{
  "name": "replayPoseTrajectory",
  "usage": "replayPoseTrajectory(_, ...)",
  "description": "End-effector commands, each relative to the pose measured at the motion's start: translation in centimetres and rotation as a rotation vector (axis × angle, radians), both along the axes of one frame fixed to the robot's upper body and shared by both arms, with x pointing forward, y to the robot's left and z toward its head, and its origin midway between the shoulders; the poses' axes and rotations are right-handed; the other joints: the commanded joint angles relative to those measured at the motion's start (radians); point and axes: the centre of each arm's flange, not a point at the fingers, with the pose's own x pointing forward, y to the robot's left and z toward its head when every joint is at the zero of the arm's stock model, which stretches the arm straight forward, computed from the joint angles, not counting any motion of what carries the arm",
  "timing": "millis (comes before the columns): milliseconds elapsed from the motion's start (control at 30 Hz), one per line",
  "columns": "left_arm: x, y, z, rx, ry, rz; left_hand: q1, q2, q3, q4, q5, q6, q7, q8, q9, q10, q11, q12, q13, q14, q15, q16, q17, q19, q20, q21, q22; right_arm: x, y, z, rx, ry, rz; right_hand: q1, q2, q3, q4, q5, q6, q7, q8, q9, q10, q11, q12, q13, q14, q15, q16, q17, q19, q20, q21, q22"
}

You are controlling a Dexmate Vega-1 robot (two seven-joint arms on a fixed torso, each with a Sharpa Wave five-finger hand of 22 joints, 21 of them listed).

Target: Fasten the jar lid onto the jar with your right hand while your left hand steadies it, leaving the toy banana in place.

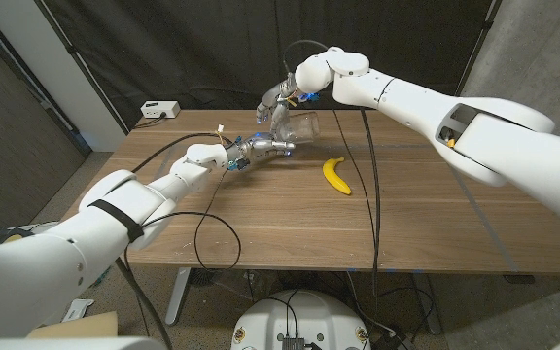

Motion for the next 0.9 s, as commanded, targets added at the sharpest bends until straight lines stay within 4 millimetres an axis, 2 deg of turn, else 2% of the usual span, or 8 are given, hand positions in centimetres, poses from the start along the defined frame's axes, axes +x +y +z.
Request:
replayPoseTrajectory(33, 0.1, -0.6, -1.7, -0.267, 0.087, -0.049, 0.008, -0.004, -0.010, 0.000, 0.012, 0.000, -0.011, 0.009, 0.004, -0.003, -0.015, 0.005, 0.004, 0.016, 0.001, 0.008, 0.002, -0.003, 0.003, 0.001, 0.002, -0.5, -0.2, 0.0, 0.028, -0.001, -0.008, -0.029, -0.009, -0.006, 0.009, 0.000, -0.007, 0.015, -0.012, 0.001, -0.018, 0.003, -0.010, -0.004, -0.014, -0.026, -0.015, 0.001, -0.017, 0.068, -0.014, 0.006)
replayPoseTrajectory(133, -0.1, -0.5, -2.0, -0.356, 0.069, -0.044, 0.039, 0.032, -0.007, 0.001, 0.019, 0.155, -0.046, 0.064, 0.008, 0.111, -0.041, 0.055, 0.007, 0.128, -0.044, 0.039, 0.004, 0.050, -0.024, 0.018, 0.004, -0.6, -0.3, -0.1, 0.036, -0.002, -0.007, -0.051, -0.011, -0.014, 0.017, 0.000, -0.014, 0.020, -0.017, 0.001, -0.029, 0.005, -0.015, -0.007, -0.023, -0.014, -0.026, 0.001, -0.046, 0.116, -0.025, 0.005)
replayPoseTrajectory(300, -0.3, 0.0, -2.2, -0.431, 0.052, -0.045, 0.063, 0.085, 0.007, -0.004, -0.037, 0.502, -0.054, 0.182, 0.017, 0.397, -0.084, 0.143, 0.022, 0.312, -0.106, 0.102, 0.031, 0.113, -0.051, 0.048, 0.011, -0.7, -0.5, -0.1, 0.042, -0.001, -0.008, -0.055, -0.011, -0.014, 0.018, 0.001, -0.016, 0.024, -0.018, 0.001, -0.031, 0.010, -0.016, -0.009, -0.023, -0.012, -0.029, 0.000, -0.046, 0.121, -0.024, 0.005)
replayPoseTrajectory(400, -0.5, 0.1, -2.2, -0.434, 0.039, -0.057, 0.061, 0.094, 0.009, -0.003, -0.049, 0.539, -0.050, 0.195, 0.018, 0.446, -0.076, 0.155, 0.027, 0.343, -0.113, 0.120, 0.040, 0.118, -0.050, 0.052, 0.013, -0.8, -0.7, -0.1, 0.050, 0.001, -0.013, -0.078, -0.015, -0.022, 0.025, 0.000, -0.036, 0.034, -0.029, 0.000, -0.061, 0.016, -0.030, -0.013, -0.045, 0.003, -0.045, -0.002, -0.075, 0.136, -0.031, 0.005)
replayPoseTrajectory(667, -1.2, 0.6, -2.4, -0.461, -0.040, -0.009, 0.060, 0.130, 0.023, 0.001, -0.074, 0.667, -0.038, 0.244, 0.017, 0.560, -0.100, 0.180, 0.032, 0.365, -0.123, 0.137, 0.051, 0.135, -0.053, 0.067, 0.018, -1.3, -1.1, -0.1, 0.094, -0.036, 0.017, -0.203, -0.030, -0.064, 0.068, 0.000, -0.092, 0.060, -0.059, 0.001, -0.144, 0.035, -0.078, -0.032, -0.175, 0.091, -0.103, -0.009, -0.295, 0.144, -0.045, 0.004)
replayPoseTrajectory(767, -1.8, 1.0, -2.1, -0.414, -0.088, 0.087, 0.060, 0.146, 0.030, 0.003, -0.081, 0.689, -0.037, 0.251, 0.015, 0.579, -0.099, 0.179, 0.029, 0.372, -0.121, 0.138, 0.051, 0.141, -0.052, 0.072, 0.020, -1.7, -1.5, 0.0, 0.130, -0.064, 0.046, -0.278, -0.043, -0.095, 0.092, 0.004, -0.151, 0.069, -0.087, 0.002, -0.207, 0.066, -0.110, -0.035, -0.259, 0.124, -0.110, -0.016, -0.429, 0.144, -0.045, 0.004)
replayPoseTrajectory(867, -2.5, 1.2, -1.7, -0.359, -0.124, 0.174, 0.058, 0.150, 0.032, 0.005, -0.084, 0.698, -0.037, 0.254, 0.014, 0.587, -0.099, 0.178, 0.027, 0.376, -0.116, 0.139, 0.051, 0.141, -0.050, 0.074, 0.021, -2.2, -1.9, 0.1, 0.168, -0.134, 0.086, -0.398, -0.053, -0.145, 0.134, 0.023, -0.283, 0.084, -0.146, 0.007, -0.341, 0.108, -0.166, -0.034, -0.443, 0.180, -0.108, -0.023, -0.688, 0.143, -0.047, 0.004)
replayPoseTrajectory(900, -2.6, 1.3, -1.6, -0.342, -0.127, 0.185, 0.058, 0.151, 0.033, 0.004, -0.085, 0.701, -0.036, 0.254, 0.014, 0.590, -0.101, 0.178, 0.027, 0.377, -0.117, 0.139, 0.051, 0.142, -0.050, 0.074, 0.021, -2.4, -2.0, 0.1, 0.186, -0.154, 0.102, -0.413, -0.055, -0.152, 0.140, 0.026, -0.296, 0.091, -0.151, 0.009, -0.353, 0.111, -0.170, -0.033, -0.458, 0.184, -0.106, -0.022, -0.718, 0.143, -0.046, 0.004)
